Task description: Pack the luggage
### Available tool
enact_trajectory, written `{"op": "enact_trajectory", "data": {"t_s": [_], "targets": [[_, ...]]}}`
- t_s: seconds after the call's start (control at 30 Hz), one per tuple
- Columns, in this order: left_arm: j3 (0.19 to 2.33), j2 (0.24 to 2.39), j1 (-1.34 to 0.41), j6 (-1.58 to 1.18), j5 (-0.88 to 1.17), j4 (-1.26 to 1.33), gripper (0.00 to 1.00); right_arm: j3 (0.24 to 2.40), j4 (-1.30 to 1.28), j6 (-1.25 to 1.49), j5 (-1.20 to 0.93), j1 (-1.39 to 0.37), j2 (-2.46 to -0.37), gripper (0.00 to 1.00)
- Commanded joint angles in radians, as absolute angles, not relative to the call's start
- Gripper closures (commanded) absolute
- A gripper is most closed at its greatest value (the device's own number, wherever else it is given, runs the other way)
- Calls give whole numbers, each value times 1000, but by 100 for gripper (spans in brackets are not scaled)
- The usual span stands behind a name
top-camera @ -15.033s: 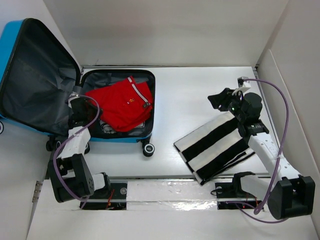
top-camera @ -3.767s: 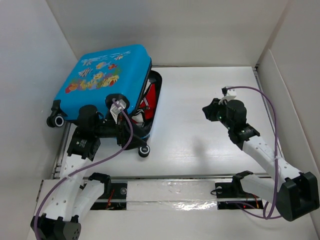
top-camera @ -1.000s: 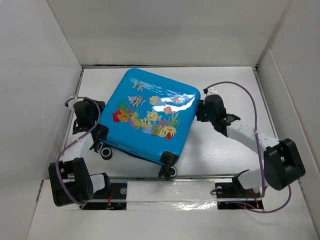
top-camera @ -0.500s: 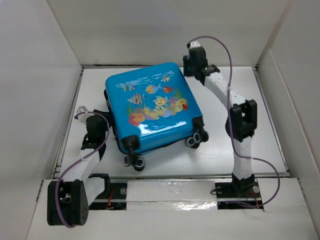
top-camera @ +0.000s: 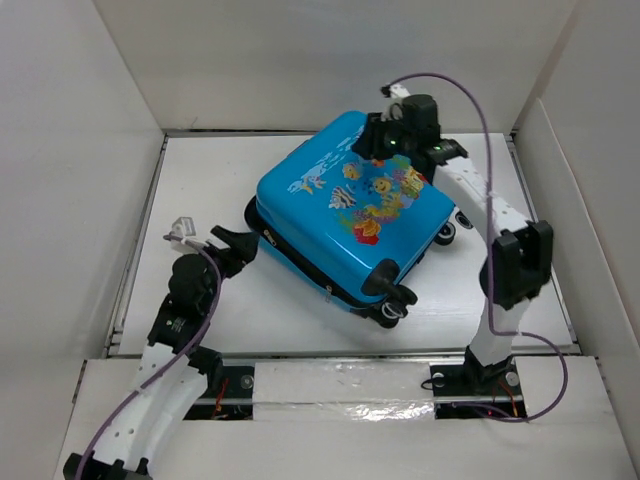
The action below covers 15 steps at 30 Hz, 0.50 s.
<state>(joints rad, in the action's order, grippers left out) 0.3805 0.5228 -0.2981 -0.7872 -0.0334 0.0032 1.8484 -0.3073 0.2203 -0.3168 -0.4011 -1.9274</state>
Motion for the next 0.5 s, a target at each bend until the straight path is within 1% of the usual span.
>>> {"op": "enact_trajectory", "data": {"t_s": [0.0,0.03,0.07,0.1,0.13,0.17,0.2,0.27,0.3,0.4,0.47], "targets": [[491,504,-295,-808,-158,104,24,1654,-120,232,-290,-344,-1674,61],[508,534,-295,-813,-158,141,24,1581,-92,238,-222,-344,-1544,85],[524,616,-295,-815,-144,171,24,1428,-65,259,-177,-334,-1476,94],[567,664,-295,-816,-135,231,25,1348,-13,277,-126,-321,-1410,99],[589,716,-295,-822,-126,260,25,1271,26,310,-36,-321,-1285,100],[607,817,-295,-827,-111,287,25,1196,41,325,1,-301,-1228,100],[645,860,-284,-827,-112,338,25,1058,58,340,52,-273,-1176,100],[673,990,-253,-842,-115,392,24,933,58,409,147,-236,-1045,100],[698,1032,-239,-851,-118,443,24,819,63,432,164,-218,-1008,100],[770,1205,-189,-888,-129,503,24,674,72,515,212,-141,-895,96],[808,1329,-141,-938,-97,526,24,576,80,554,209,-92,-861,77]]}}
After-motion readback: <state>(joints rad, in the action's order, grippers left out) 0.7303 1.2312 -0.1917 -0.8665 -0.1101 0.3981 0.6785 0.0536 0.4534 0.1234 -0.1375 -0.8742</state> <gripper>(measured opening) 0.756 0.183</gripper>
